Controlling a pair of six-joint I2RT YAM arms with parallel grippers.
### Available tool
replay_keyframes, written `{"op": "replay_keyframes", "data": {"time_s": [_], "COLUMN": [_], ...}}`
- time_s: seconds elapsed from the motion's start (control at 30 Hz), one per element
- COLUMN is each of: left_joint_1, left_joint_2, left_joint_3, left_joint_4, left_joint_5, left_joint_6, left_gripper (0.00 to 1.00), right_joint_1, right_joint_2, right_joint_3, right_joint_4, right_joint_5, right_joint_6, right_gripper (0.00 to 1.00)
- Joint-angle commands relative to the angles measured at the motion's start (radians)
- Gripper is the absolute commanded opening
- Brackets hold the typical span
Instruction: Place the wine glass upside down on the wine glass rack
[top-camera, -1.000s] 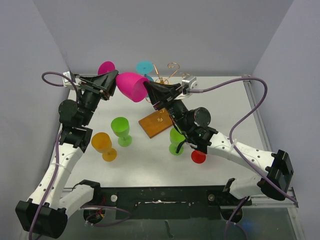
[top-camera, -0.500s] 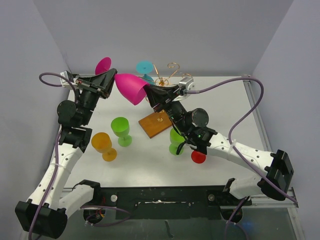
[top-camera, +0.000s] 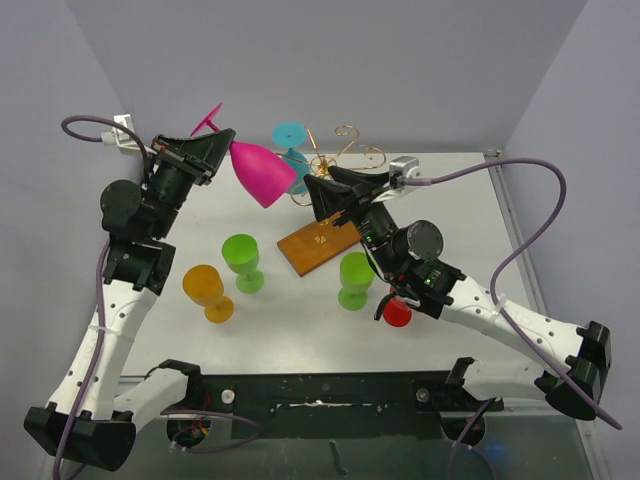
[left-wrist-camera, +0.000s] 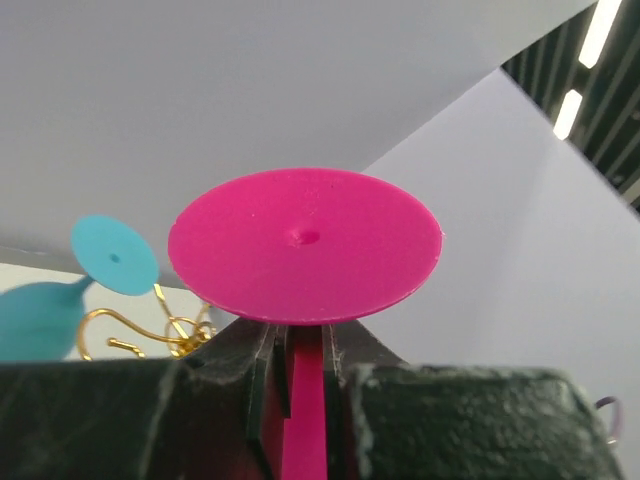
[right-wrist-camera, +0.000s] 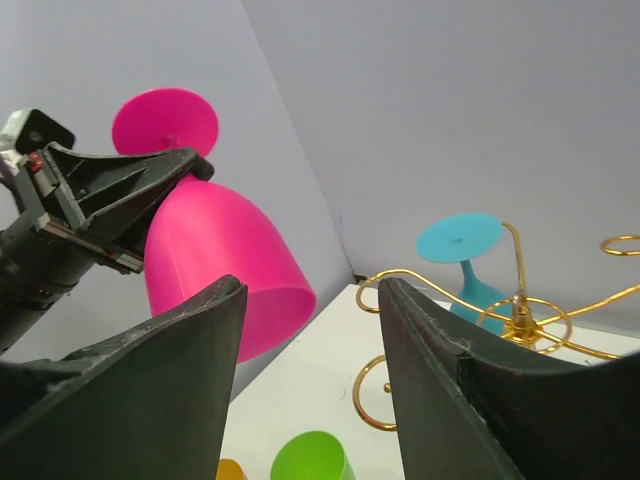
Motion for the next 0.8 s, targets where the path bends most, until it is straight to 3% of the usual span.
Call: {"op": "replay_keyframes", "data": {"time_s": [0.0,0.33,0.6,0.77], "left_joint_1": [0.004,0.004,-0.001,-0.004], "left_joint_2": [-0.024,-0.018,-0.073,-0.117], "left_joint_3": [0.09,0.127,0.0,-0.052], "left_joint_4": [-0.129,-0.255,-0.087,-0.06], "left_joint_5": [0.045,0.171,0.377,0.389], "left_joint_6": [0.361,0.832,0.97,1.054], "left_gripper": [0.0,0.0,0.0,0.0], "right_joint_1": [-0.034,-0.051,-0.058,-0.063], "right_joint_2": [-0.077,-0.029,0.153,0.246], "right_joint_3": [0.028,0.29,0.566,0.664], "right_joint_4": [-0.126,-0.406,-0.595,-0.631], "right_joint_5": [0.038,-0.146,-0.296,-0.394], "right_joint_6": [0.077,0.167,0.291,0.364], "right_gripper": [0.57,0.62,0.66,0.66]}}
